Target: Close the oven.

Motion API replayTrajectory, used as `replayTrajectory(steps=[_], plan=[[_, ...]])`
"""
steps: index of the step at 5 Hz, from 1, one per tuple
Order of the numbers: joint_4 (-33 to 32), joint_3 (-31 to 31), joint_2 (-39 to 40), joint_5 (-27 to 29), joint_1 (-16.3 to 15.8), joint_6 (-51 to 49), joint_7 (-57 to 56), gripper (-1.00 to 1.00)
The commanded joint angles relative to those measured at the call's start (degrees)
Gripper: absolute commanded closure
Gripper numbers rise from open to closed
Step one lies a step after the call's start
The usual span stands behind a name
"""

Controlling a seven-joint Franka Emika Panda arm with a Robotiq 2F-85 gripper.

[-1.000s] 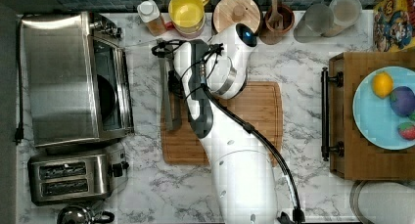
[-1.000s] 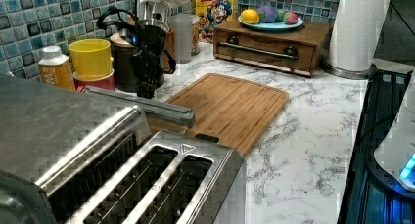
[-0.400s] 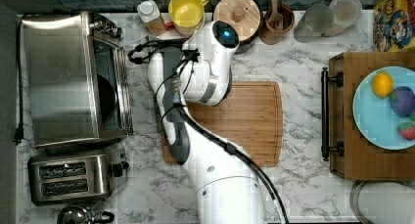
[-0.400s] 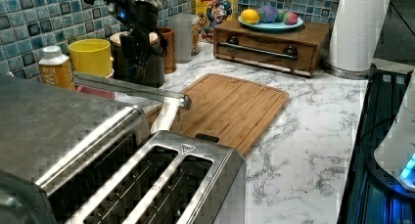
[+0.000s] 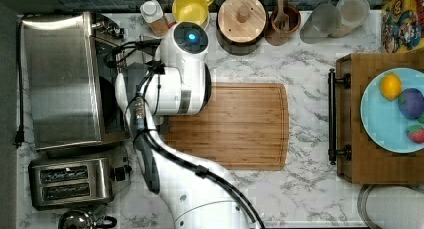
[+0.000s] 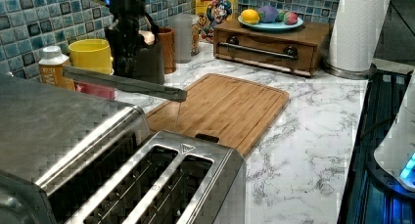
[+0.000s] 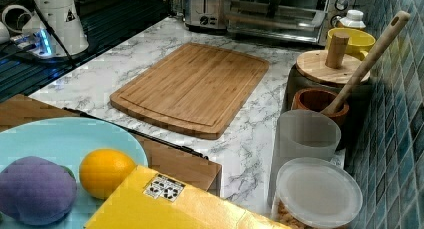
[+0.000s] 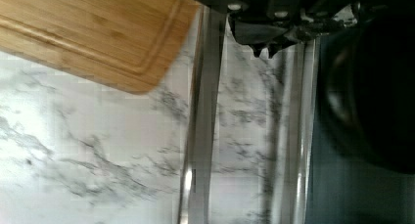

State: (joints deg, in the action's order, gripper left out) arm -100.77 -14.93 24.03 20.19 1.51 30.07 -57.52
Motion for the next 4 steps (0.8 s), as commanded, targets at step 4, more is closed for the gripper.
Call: replayTrajectory(steps=[4], plan=[[2.3,-4.0,-12.6,-23.5,-17.3,3.2,30.7,1.0]])
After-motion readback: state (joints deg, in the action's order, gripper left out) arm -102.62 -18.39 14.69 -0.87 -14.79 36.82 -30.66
